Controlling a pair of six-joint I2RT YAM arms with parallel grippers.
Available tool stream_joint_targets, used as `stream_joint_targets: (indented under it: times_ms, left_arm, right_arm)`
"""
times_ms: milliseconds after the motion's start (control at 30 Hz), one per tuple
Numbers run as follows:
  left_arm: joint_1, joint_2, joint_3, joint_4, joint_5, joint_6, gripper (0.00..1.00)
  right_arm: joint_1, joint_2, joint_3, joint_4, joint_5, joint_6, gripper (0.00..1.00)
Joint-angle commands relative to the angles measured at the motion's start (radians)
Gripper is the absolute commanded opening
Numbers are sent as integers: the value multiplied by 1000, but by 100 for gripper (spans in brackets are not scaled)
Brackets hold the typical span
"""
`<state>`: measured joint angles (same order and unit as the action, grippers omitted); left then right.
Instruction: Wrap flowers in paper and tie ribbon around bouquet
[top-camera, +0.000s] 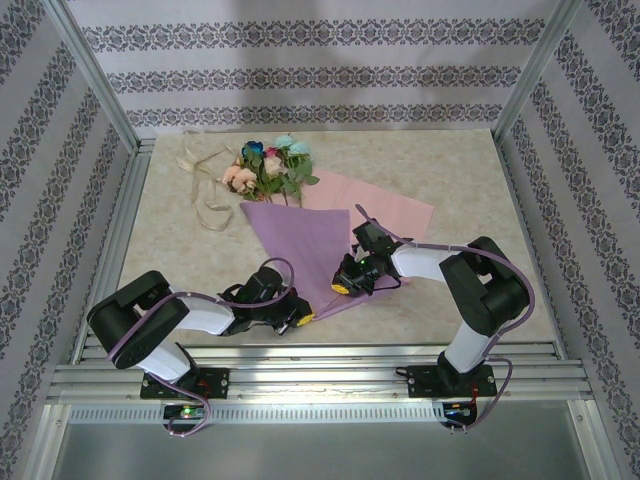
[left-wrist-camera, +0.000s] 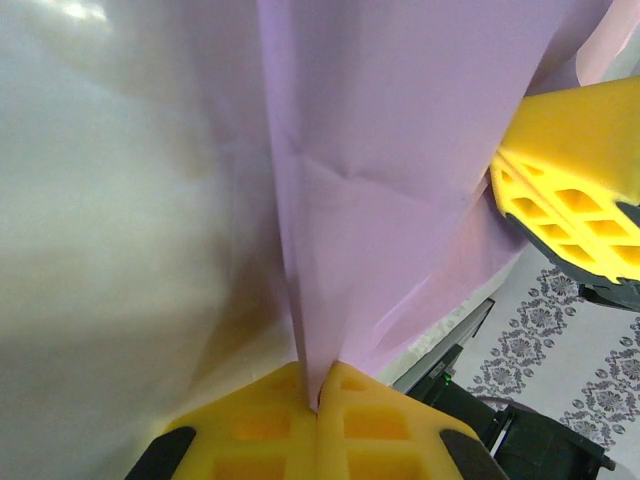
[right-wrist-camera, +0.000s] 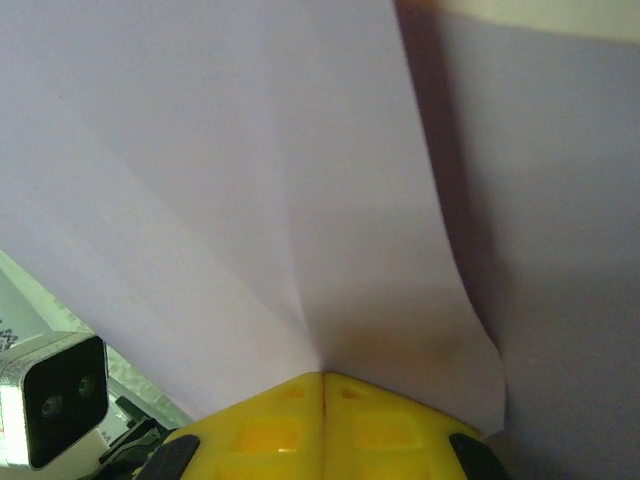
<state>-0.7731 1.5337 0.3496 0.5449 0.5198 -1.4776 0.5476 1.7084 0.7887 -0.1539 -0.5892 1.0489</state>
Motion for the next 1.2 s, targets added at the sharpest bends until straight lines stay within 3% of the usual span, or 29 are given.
stream_joint_targets:
  times_ms: [0,67,167,233,300,500,600,667,900,1167]
  left_arm:
    - [-13,-4,-11,-52,35,0,0]
    - [0,-20,-7,-95,34,14,0]
    - [30,-55,14,-199,43,61,1]
    - [40,-79,37,-276,51,89,27]
    - [41,-112,59,-354,50,105,42]
    - [54,-327,184,-852,-23,213,55]
    - [83,-402,245,-990,-57,239,58]
    - [106,-396,278,-981,-54,245,58]
    - [111,-68,489,-777,8,282,45]
    - [108,120,631,-841,-45,390,41]
  right_arm:
    - [12,4,-40,-71,63,10,0]
    - [14,-5,-47,-67,65,13,1]
    - [14,-29,-47,-65,63,10,11]
    - [11,-58,-31,-87,66,-3,20]
    - [4,-100,-9,-131,82,-20,28]
    - [-98,-267,19,-267,122,-70,43]
    - [-204,-372,-26,-351,163,-113,44]
    - [-288,-431,-57,-420,198,-152,45]
    - [-584,-457,-97,-527,236,-251,50]
    - [-590,-309,-169,-357,114,-135,43]
